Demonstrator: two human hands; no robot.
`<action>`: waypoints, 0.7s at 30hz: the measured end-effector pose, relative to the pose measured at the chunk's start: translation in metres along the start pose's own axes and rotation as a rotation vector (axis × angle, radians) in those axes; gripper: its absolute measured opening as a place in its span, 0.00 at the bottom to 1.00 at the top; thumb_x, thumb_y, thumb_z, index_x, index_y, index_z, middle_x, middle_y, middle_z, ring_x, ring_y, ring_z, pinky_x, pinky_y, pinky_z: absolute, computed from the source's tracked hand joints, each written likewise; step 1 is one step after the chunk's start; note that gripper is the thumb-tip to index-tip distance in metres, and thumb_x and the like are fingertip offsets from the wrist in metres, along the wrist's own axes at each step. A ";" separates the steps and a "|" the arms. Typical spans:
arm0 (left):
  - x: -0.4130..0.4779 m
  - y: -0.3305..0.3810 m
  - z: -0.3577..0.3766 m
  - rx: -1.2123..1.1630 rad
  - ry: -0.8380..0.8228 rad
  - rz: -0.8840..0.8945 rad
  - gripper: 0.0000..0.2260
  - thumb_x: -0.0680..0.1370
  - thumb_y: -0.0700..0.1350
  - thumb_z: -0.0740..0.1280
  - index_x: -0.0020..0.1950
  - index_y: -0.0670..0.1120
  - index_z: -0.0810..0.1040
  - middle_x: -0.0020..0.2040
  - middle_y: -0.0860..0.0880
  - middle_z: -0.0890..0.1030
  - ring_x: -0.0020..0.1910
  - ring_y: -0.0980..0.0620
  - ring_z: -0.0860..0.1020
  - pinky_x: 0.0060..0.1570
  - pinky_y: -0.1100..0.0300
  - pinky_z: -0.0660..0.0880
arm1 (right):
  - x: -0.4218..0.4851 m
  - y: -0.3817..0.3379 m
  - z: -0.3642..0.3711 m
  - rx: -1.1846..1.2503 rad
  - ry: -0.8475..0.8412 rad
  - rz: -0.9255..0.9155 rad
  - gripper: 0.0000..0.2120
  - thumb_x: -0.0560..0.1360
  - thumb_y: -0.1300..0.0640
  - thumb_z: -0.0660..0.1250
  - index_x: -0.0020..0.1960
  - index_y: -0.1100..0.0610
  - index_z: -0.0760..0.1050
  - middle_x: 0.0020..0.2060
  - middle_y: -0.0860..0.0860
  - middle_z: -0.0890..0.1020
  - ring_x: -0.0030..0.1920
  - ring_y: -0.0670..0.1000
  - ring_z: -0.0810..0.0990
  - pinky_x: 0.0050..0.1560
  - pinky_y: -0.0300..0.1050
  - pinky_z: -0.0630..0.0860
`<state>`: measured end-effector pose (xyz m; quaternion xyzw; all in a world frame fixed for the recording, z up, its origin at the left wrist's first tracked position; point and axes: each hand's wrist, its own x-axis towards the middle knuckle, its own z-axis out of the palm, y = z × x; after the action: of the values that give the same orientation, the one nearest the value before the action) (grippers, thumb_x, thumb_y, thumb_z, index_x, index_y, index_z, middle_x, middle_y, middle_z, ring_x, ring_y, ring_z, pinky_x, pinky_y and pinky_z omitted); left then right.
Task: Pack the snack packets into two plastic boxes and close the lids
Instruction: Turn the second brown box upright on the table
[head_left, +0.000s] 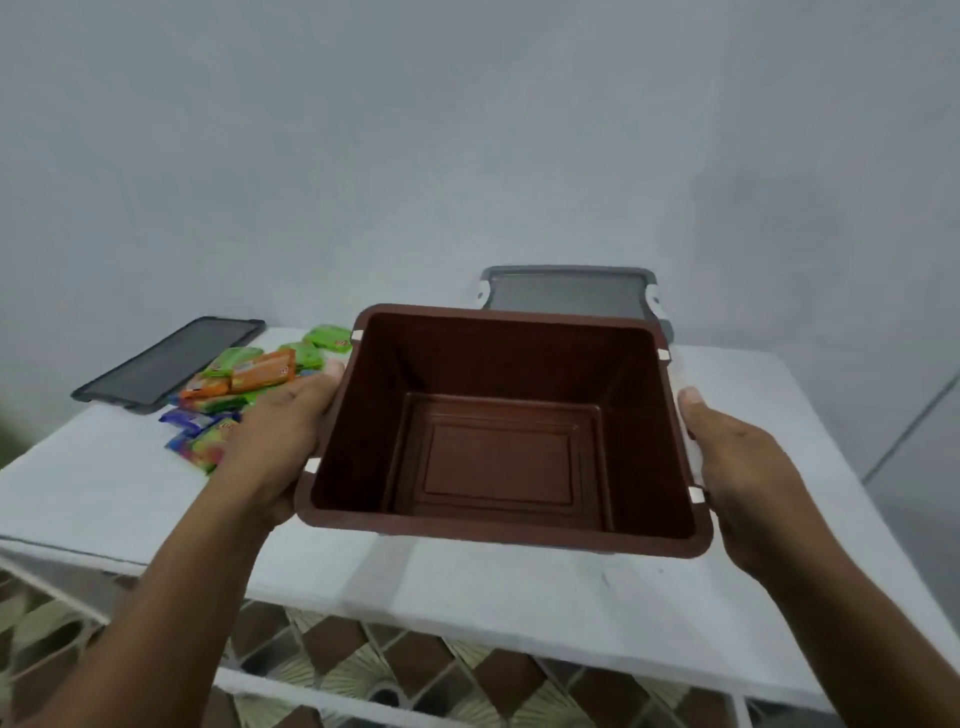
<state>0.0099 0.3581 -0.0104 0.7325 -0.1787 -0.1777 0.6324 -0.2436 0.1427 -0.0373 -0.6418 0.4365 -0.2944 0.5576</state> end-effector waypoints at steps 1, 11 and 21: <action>-0.004 -0.007 0.005 0.002 -0.006 -0.034 0.16 0.83 0.54 0.63 0.42 0.50 0.85 0.38 0.52 0.84 0.36 0.55 0.80 0.36 0.59 0.73 | -0.002 0.006 -0.007 0.003 0.000 0.014 0.23 0.82 0.38 0.57 0.50 0.53 0.84 0.45 0.50 0.87 0.50 0.54 0.84 0.50 0.53 0.79; -0.024 -0.054 0.023 -0.044 0.032 -0.225 0.16 0.83 0.51 0.64 0.46 0.41 0.83 0.41 0.43 0.80 0.32 0.55 0.80 0.27 0.61 0.73 | -0.003 0.058 -0.013 -0.008 -0.032 0.147 0.21 0.81 0.41 0.62 0.45 0.55 0.86 0.42 0.53 0.87 0.49 0.57 0.84 0.48 0.57 0.82; -0.016 -0.074 0.024 -0.053 -0.002 -0.287 0.16 0.84 0.54 0.62 0.50 0.47 0.86 0.43 0.50 0.87 0.37 0.58 0.84 0.39 0.58 0.77 | 0.003 0.082 0.005 -0.267 0.008 -0.014 0.27 0.83 0.43 0.57 0.42 0.66 0.76 0.38 0.63 0.80 0.44 0.65 0.79 0.42 0.60 0.78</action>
<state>-0.0128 0.3553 -0.0863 0.7333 -0.0681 -0.2716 0.6196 -0.2573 0.1429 -0.1181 -0.7121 0.4694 -0.2401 0.4635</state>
